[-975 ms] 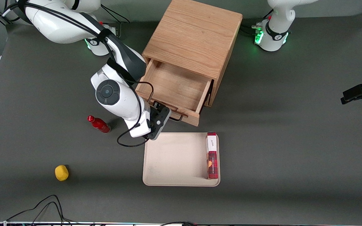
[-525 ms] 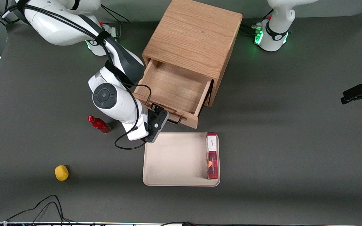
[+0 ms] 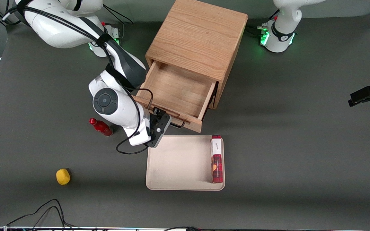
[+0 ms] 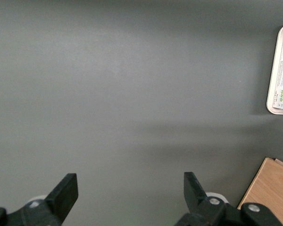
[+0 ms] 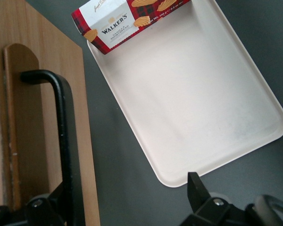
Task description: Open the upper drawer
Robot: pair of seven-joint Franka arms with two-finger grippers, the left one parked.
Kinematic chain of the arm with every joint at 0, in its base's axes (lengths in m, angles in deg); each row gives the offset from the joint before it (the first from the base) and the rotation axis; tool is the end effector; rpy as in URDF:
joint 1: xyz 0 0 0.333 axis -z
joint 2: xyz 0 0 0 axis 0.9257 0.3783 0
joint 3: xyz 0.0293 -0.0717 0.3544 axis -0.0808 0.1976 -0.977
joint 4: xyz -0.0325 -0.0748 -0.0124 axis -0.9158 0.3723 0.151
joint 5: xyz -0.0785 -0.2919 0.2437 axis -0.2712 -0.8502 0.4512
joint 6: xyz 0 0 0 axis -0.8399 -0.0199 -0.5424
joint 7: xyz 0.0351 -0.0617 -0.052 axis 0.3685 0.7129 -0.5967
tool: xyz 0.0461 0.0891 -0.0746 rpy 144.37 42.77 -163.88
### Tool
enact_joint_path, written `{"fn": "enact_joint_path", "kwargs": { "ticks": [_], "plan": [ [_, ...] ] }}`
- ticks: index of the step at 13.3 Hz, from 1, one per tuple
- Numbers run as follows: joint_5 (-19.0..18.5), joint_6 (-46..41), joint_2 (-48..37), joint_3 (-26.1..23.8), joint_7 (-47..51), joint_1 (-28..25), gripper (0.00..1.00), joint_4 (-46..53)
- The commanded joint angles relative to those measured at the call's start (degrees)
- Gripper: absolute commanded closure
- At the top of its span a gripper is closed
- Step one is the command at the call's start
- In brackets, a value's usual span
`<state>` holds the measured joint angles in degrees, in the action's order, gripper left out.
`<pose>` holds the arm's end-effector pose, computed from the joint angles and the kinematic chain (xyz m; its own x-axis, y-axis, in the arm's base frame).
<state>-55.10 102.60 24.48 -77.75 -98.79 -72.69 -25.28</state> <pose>0.6482 0.3643 0.4075 0.5231 0.8383 0.1533 0.8509 -0.5035 -0.1499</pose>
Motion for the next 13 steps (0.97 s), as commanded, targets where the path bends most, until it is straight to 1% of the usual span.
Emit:
{"fn": "enact_joint_path", "kwargs": {
  "ticks": [1,5,8,11,13],
  "plan": [
    [-1.12,-2.69,1.60,-0.05,-1.69,-0.09,0.00,3.75],
    [-0.41,-5.41,1.69,0.04,-1.69,0.09,0.00,5.77],
    [0.03,-5.86,2.48,-0.05,-1.69,0.79,0.00,7.09],
    [-0.06,-6.21,4.06,0.04,-1.60,0.71,0.00,10.16],
    [-0.06,-8.39,5.11,0.04,-1.08,0.44,0.00,12.79]
  ]
}}
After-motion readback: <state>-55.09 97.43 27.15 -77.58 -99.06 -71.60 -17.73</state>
